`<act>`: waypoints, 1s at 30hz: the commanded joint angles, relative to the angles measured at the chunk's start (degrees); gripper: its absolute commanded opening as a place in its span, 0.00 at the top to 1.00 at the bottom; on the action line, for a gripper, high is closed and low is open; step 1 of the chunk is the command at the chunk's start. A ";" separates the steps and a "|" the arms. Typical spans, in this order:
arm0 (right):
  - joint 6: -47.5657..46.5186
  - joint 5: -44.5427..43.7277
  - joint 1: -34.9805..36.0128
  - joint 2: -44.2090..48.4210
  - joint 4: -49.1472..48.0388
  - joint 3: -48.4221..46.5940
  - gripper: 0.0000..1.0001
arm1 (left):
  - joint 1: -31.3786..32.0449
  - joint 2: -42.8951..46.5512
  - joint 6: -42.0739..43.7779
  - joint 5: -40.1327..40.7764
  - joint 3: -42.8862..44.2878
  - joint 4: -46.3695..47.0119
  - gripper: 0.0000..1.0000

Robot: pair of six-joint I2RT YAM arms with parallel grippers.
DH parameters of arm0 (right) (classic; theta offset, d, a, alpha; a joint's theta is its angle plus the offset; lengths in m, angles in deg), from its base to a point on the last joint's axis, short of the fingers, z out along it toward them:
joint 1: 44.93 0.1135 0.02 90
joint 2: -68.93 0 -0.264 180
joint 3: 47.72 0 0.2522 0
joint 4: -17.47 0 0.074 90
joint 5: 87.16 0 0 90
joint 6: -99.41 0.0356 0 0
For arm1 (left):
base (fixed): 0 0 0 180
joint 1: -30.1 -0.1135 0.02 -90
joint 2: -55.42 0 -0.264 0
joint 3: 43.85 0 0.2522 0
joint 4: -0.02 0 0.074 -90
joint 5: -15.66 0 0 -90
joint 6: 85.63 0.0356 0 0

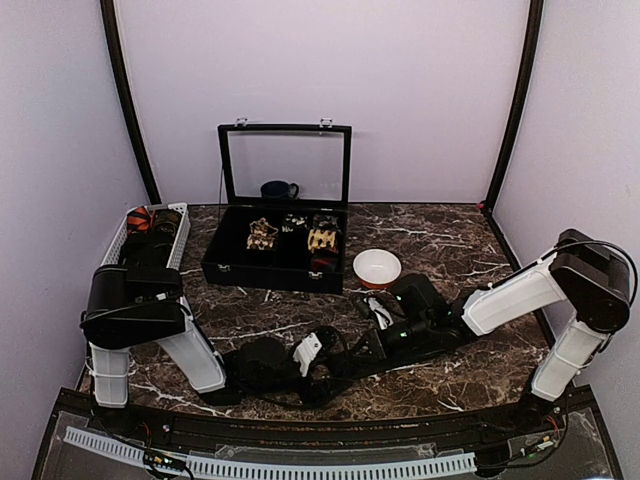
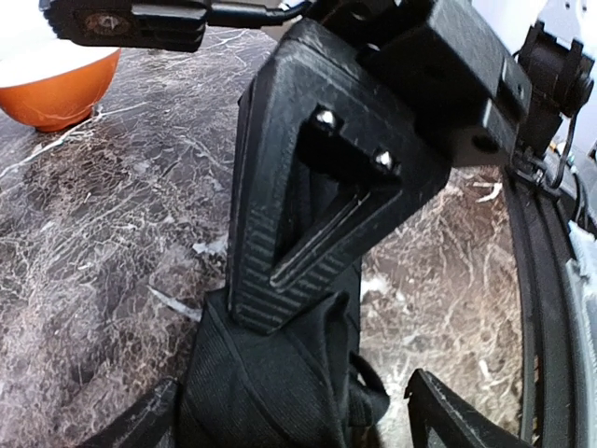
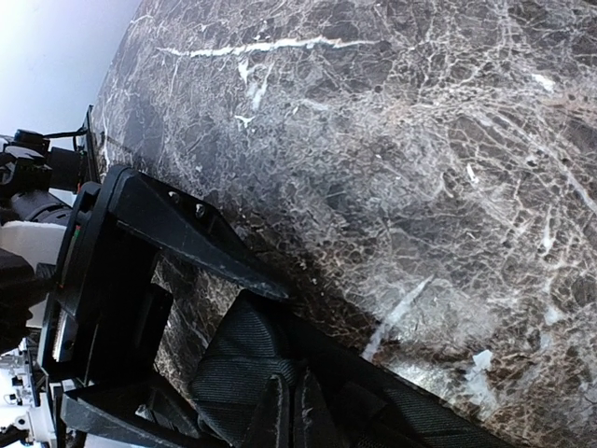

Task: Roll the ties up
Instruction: Roll the tie at the center of the board.

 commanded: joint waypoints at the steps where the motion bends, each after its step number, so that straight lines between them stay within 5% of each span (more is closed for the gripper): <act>1: -1.46 -1.12 0.88 -0.75 0.26 -1.00 1.00 | -0.19 1.52 -6.16 -2.17 0.10 -0.48 0.17; 11: -2.03 -1.06 1.44 -0.37 0.21 -1.29 1.00 | -2.23 -2.23 -8.51 -6.85 0.95 -1.06 0.33; 15: -2.36 -1.06 1.45 0.26 1.03 -1.57 0.99 | -2.28 -2.37 -6.14 -6.73 0.74 -3.17 0.49; 19: -3.34 -2.80 1.18 2.89 5.68 -2.70 0.83 | -2.19 -1.68 -3.23 -6.09 -0.01 -4.78 0.68; 26: 1.36 -0.91 -3.33 10.39 13.49 -3.08 0.44 | -1.29 -0.82 0.23 -2.44 0.07 -8.82 0.76; 30: 5.49 1.79 -4.75 13.84 17.79 -1.67 0.45 | -0.75 0.14 2.08 0.75 0.10 -10.75 0.79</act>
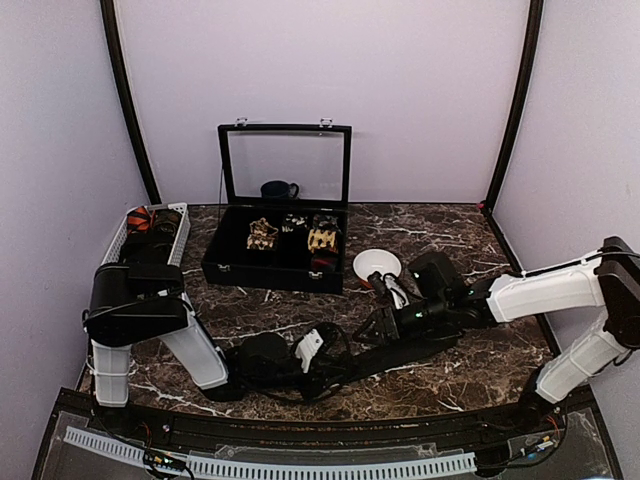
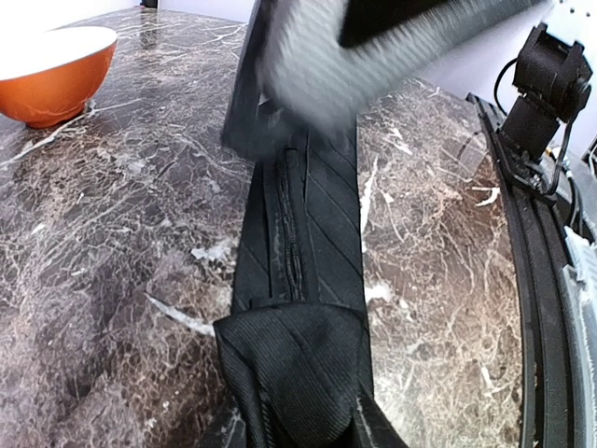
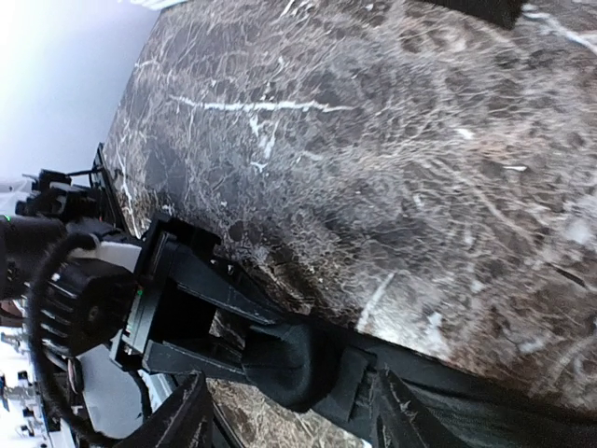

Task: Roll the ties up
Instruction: Roll the tie at the center of the board.

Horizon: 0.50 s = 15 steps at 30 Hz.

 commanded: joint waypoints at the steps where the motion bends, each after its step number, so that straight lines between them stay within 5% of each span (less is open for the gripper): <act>1: 6.31 3.27 -0.93 3.31 5.84 1.34 0.48 | 0.73 1.21 3.35 5.02 -1.28 -9.98 0.79; 6: 10.75 1.68 0.37 3.73 5.01 5.58 0.66 | 0.39 3.37 2.54 10.40 -2.24 -10.67 0.82; 15: 2.80 -2.60 -1.91 -12.31 7.01 -1.52 0.84 | -1.56 8.20 2.15 10.39 -3.33 -13.10 0.82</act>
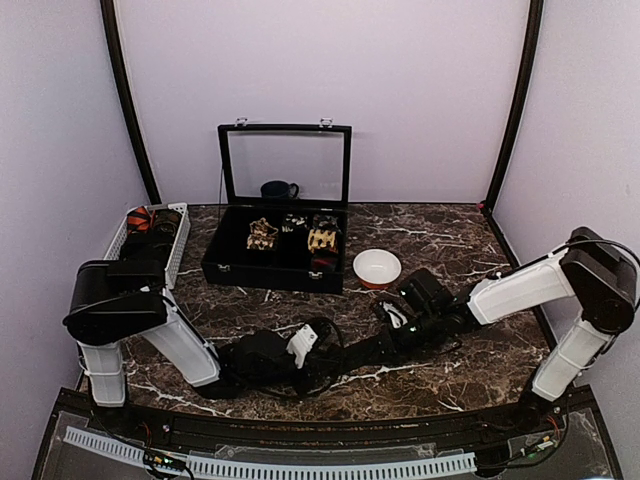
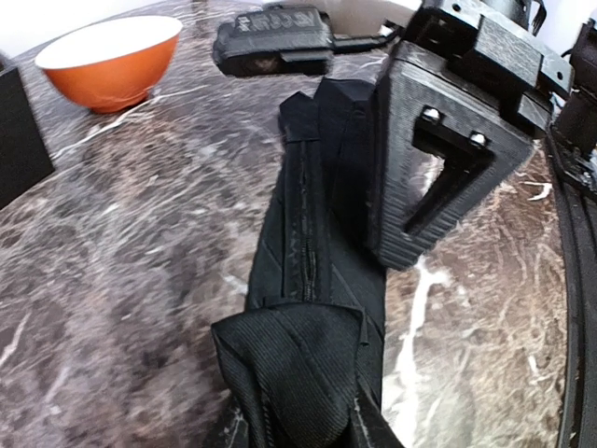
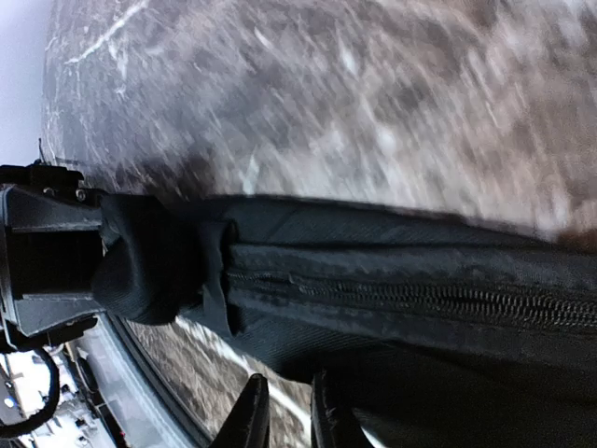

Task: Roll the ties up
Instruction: Roll the tie at the center of the board.

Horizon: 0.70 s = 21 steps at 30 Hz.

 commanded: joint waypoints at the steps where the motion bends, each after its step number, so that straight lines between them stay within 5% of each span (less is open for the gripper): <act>1: -4.52 -3.36 -1.62 -6.45 1.30 -3.72 0.85 | -2.16 4.19 0.76 0.72 -2.46 -6.08 0.82; 10: -6.59 -2.60 -2.59 -12.02 2.13 -6.24 0.89 | -3.40 11.39 18.77 -5.64 -3.71 -11.86 0.81; 17: -6.30 -1.36 -2.54 -10.52 2.38 -5.00 0.88 | -4.62 10.71 18.76 -10.19 -3.64 -19.51 0.80; 21: -6.26 0.99 -2.04 -5.48 -0.02 -4.40 0.73 | -4.61 8.10 15.84 -10.15 -1.36 -23.73 0.79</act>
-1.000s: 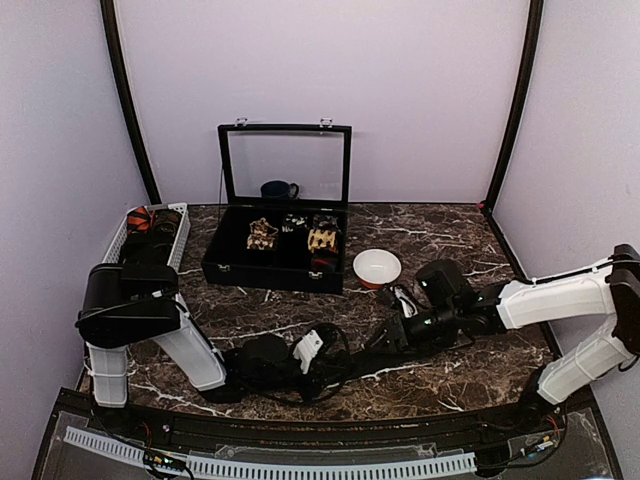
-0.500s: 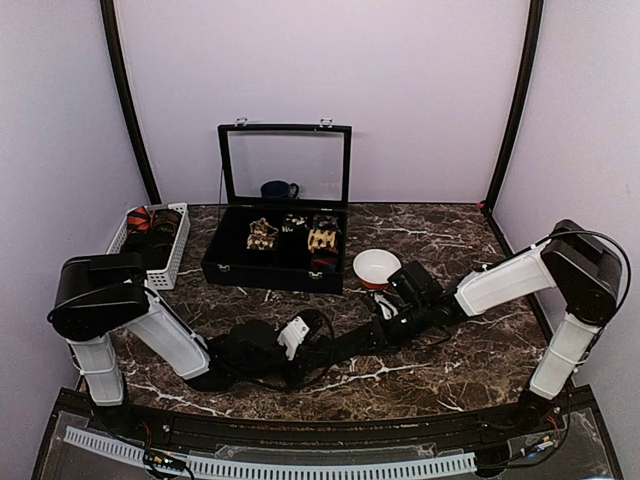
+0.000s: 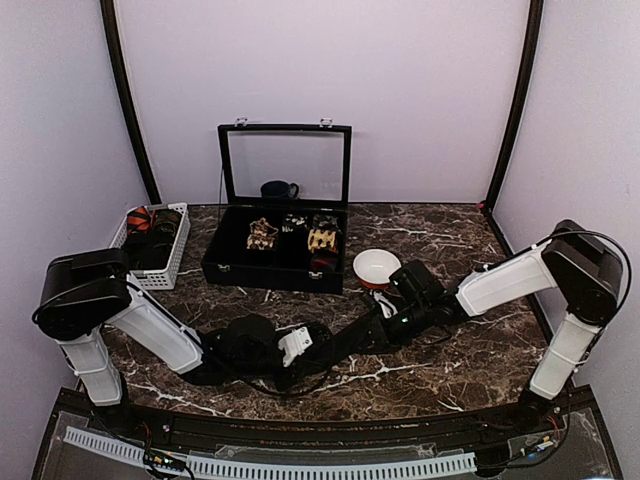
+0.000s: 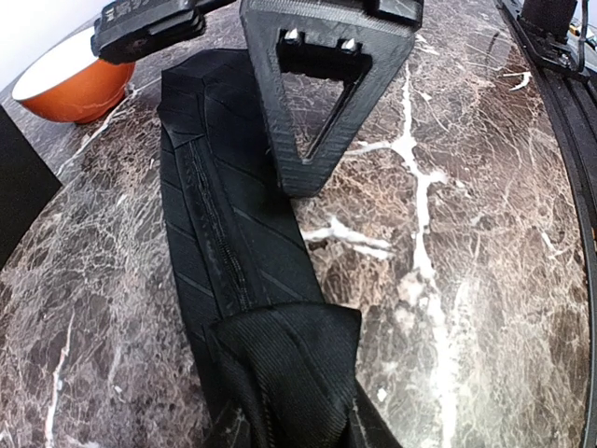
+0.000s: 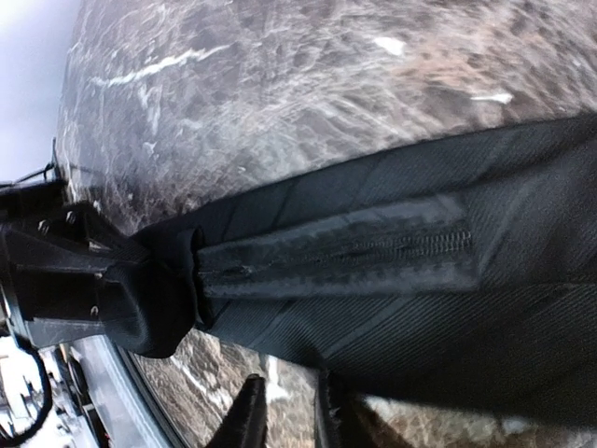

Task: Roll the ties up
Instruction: Roll the tie at the center of the board.

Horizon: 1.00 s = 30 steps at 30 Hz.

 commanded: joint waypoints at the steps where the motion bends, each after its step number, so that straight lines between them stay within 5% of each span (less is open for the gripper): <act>1: 0.01 -0.20 0.26 4.17 3.02 2.35 0.67 | -0.28 -2.89 -2.07 -1.75 2.38 -9.48 0.79; 4: 1.02 2.19 0.64 7.27 1.86 0.46 0.54 | -0.28 -3.81 -4.19 -0.71 2.80 -9.95 0.79; 8: 1.25 3.73 0.83 6.39 2.16 -4.82 0.49 | -0.28 -4.53 -4.94 -1.33 3.12 -10.32 0.79; 20: -7.30 -1.39 -2.30 -7.95 12.87 -14.28 0.60 | -0.53 -4.80 -3.19 -1.79 1.36 -8.45 0.79; 30: -2.33 -4.82 -2.56 2.78 11.95 -0.15 0.63 | -1.51 -3.98 1.14 -3.62 0.49 -9.09 0.79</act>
